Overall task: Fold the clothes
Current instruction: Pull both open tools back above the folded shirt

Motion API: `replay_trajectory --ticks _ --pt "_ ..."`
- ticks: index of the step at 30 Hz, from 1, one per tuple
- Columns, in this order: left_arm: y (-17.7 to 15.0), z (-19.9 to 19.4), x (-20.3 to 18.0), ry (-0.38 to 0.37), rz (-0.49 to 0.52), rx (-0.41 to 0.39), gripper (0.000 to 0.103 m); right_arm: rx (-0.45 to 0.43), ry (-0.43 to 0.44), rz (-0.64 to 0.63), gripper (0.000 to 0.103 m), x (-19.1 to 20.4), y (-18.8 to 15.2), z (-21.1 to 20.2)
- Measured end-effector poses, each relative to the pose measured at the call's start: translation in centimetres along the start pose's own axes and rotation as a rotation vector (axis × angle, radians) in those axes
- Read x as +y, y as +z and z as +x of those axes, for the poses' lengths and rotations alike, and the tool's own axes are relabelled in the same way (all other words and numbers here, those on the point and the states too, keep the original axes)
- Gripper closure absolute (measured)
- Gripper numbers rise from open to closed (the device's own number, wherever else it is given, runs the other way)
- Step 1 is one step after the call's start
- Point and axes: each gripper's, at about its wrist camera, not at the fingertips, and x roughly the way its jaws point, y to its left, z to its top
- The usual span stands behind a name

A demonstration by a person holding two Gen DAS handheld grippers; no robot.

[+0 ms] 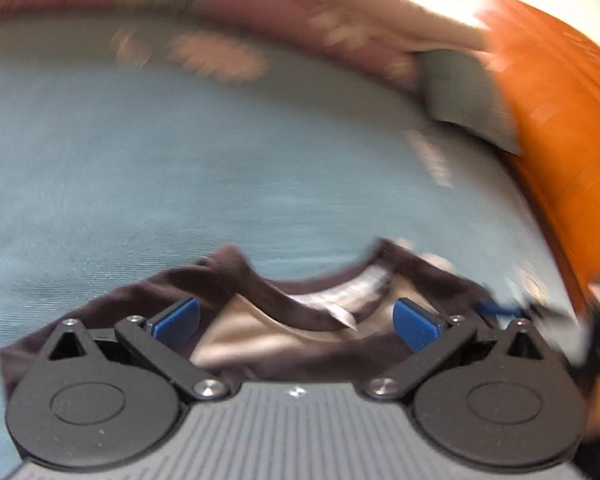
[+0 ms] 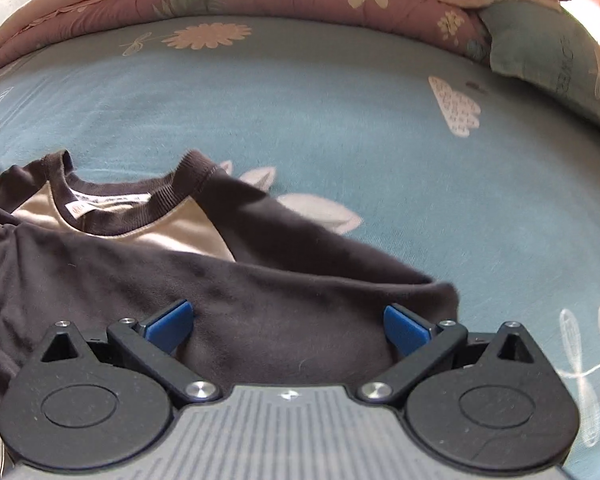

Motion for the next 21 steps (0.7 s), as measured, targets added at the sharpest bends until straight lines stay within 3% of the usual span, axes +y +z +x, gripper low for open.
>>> replay_trajectory --ticks 5,9,15,21 --pt "2.0 2.4 0.5 0.033 -0.036 -0.07 0.001 -0.043 0.009 0.018 0.0 -0.2 -0.6 0.5" --pt "2.9 2.9 -0.4 0.075 -0.017 -0.061 0.001 -0.061 -0.006 0.015 0.0 0.1 -0.4 0.9" --pt "1.5 -2.6 -1.8 0.083 0.092 -0.094 0.001 -0.05 -0.001 0.021 0.0 0.0 0.0 0.8" --pt "-0.5 -2.4 -0.2 0.065 0.067 0.009 0.001 -0.047 -0.004 0.019 0.0 0.0 0.1 1.0"
